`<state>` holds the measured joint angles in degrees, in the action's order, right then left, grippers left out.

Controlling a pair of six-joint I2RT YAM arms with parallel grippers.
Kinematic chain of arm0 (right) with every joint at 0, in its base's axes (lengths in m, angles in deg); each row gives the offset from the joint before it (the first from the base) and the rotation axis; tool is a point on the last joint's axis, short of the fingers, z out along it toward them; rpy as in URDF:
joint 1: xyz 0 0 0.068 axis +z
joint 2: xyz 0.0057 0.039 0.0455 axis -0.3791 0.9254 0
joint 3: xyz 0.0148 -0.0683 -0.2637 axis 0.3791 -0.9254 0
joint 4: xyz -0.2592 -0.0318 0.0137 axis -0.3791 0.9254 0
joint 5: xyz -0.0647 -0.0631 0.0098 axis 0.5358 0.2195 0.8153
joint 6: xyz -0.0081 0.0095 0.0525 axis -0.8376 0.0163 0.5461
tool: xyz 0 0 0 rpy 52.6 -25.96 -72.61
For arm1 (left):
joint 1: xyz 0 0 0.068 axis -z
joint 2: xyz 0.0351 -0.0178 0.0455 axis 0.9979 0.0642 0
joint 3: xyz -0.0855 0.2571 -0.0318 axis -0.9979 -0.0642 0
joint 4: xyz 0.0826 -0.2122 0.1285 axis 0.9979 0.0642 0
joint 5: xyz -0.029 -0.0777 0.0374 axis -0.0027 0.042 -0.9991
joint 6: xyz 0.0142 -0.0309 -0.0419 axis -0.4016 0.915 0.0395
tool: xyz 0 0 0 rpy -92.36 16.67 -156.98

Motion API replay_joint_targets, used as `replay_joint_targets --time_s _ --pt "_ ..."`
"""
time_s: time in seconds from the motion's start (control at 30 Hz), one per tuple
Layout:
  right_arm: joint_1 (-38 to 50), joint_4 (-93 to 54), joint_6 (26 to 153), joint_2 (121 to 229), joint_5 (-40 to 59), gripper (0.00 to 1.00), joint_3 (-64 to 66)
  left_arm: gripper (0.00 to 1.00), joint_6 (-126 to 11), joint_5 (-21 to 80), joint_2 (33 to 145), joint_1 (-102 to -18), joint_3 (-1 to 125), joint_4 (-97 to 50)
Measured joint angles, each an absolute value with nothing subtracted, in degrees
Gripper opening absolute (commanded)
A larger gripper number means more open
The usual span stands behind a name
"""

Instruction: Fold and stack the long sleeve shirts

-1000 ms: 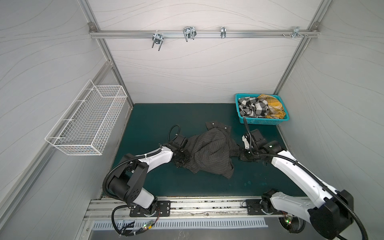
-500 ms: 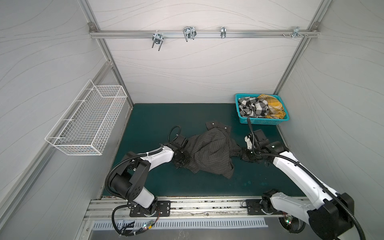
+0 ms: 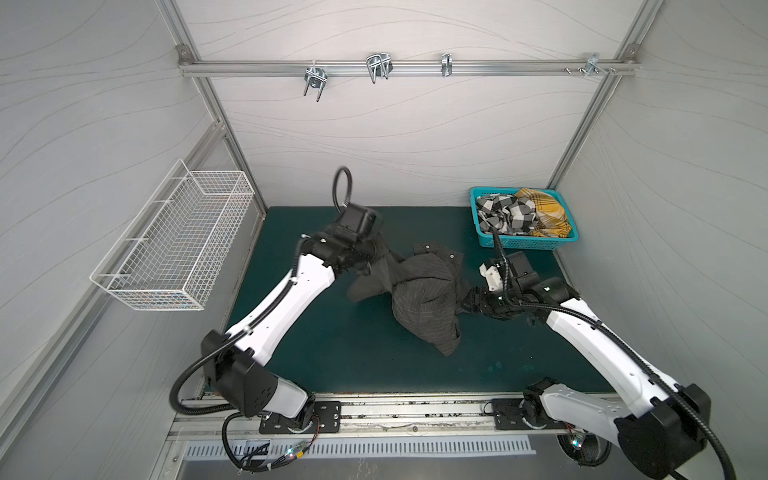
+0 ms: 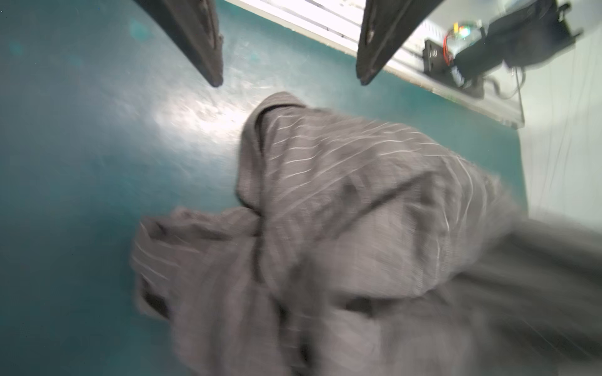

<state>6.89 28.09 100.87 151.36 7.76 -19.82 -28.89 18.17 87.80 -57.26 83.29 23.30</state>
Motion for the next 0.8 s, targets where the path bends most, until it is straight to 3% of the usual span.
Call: replay_joint_targets --time_s 0.17,0.33,0.53,0.7,0.8 --pt "17.8 25.3 101.2 152.5 7.6 0.8 -17.2 0.0 -32.8 15.7 78.8 -57.3 95.7 22.8" --pt "29.6 21.0 105.3 155.2 8.0 0.86 -17.4 0.0 -33.7 15.9 75.4 -57.3 96.2 23.4" --pt "41.6 15.9 110.4 167.1 8.3 0.86 -15.9 0.0 -34.4 15.6 78.9 -57.3 94.2 25.4" --pt "47.3 17.5 112.1 179.0 13.4 0.79 -4.6 0.0 -34.9 14.2 80.9 -57.3 95.6 26.8" --pt "43.3 14.1 115.5 182.3 13.3 0.7 -5.5 0.0 -34.9 12.5 80.9 -57.3 97.3 26.8"
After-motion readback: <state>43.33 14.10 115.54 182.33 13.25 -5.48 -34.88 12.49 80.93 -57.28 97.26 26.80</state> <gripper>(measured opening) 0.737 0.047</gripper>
